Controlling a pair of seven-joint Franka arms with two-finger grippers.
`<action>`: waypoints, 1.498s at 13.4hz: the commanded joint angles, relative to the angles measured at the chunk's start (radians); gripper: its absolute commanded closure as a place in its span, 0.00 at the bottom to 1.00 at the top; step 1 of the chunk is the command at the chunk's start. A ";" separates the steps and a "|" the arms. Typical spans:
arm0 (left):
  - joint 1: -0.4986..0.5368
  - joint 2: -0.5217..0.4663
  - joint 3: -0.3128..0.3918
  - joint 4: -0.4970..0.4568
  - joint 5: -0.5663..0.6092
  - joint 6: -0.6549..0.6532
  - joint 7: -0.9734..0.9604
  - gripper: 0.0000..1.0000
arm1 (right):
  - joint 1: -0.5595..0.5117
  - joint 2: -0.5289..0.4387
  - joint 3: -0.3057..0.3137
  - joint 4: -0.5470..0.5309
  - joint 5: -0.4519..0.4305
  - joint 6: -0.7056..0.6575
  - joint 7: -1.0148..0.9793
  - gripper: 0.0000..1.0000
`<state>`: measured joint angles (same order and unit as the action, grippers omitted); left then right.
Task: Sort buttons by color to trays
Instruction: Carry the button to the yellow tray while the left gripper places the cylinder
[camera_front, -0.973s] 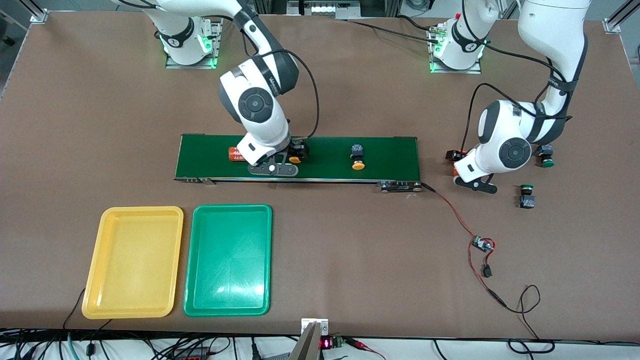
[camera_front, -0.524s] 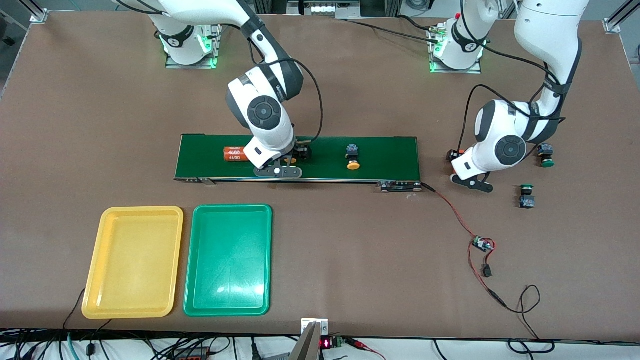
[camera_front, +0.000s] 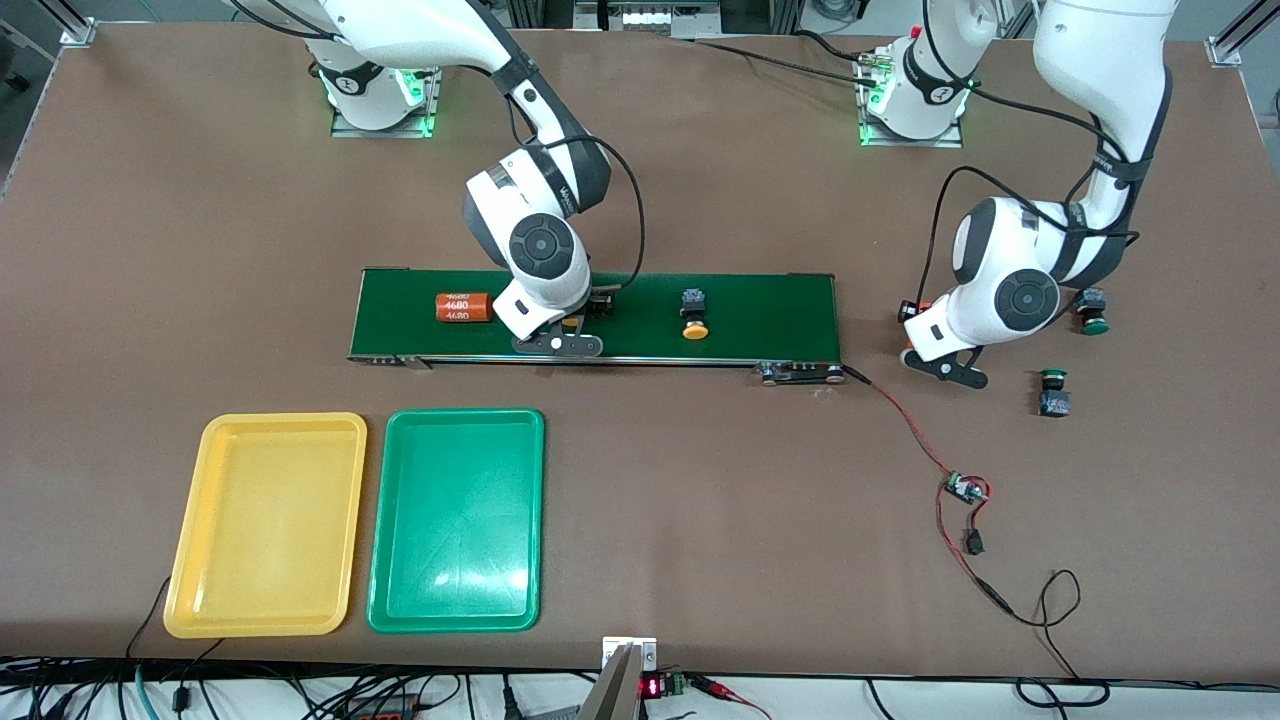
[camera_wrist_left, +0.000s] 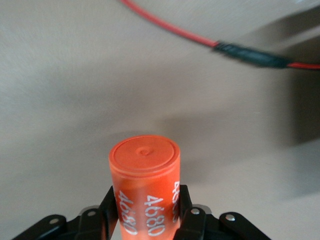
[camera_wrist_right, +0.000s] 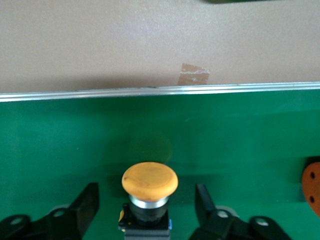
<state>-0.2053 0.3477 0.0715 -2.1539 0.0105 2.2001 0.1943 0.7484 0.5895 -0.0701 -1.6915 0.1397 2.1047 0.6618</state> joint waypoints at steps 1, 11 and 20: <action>-0.016 -0.038 -0.036 0.103 0.019 -0.120 0.092 0.84 | 0.008 -0.019 -0.005 0.004 0.018 -0.011 0.079 0.85; -0.046 -0.026 -0.285 0.160 0.022 -0.097 0.485 0.82 | -0.133 -0.042 -0.084 0.266 -0.006 -0.163 0.093 1.00; -0.131 0.040 -0.286 0.155 0.023 0.026 0.636 0.77 | -0.435 0.134 -0.169 0.401 -0.012 -0.085 -0.317 1.00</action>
<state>-0.3208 0.3809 -0.2162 -2.0076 0.0111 2.2175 0.8096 0.3684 0.6392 -0.2466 -1.3749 0.1364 2.0136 0.4633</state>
